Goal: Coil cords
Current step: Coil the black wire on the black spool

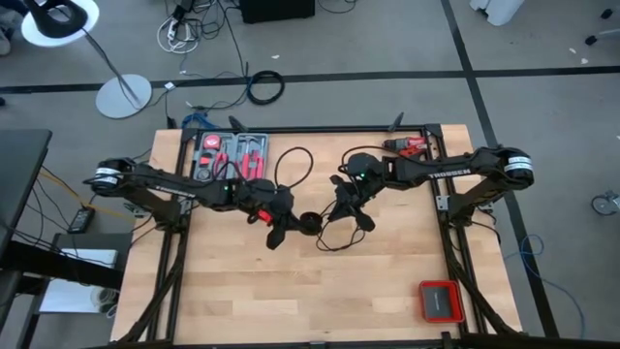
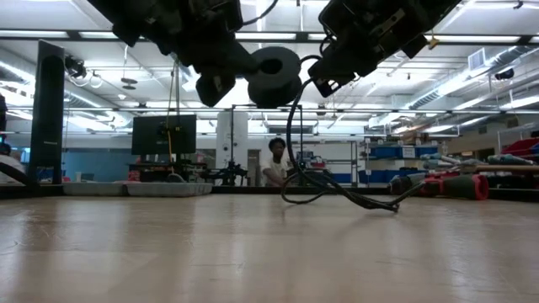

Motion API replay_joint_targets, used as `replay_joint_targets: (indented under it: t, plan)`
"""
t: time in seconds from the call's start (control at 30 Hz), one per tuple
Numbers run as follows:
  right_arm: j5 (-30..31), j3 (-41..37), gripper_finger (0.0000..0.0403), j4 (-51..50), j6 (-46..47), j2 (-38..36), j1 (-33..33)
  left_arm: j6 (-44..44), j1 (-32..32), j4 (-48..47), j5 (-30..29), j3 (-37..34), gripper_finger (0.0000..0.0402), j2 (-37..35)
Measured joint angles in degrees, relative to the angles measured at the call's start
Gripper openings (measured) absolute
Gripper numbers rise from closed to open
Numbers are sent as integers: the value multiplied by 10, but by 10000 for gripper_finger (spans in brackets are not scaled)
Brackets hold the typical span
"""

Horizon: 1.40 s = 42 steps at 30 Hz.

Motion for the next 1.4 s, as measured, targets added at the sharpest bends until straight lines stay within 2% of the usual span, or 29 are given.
replay_joint_targets:
  t: [0.33,0.6,0.93,1.07,1.4]
  plan:
    - [22,0,10,-10,-44,-20,-19,-24,20,33,85,0,0,9]
    - [99,0,10,71,-99,-20,-9,-23,40,72,127,-1,0,25]
    - [96,0,11,137,-146,-19,-9,43,44,151,143,-1,0,31]
    - [63,0,11,172,-113,-19,-9,76,44,183,148,0,0,42]
    - [61,0,11,149,-81,-19,-4,176,52,193,133,17,0,54]
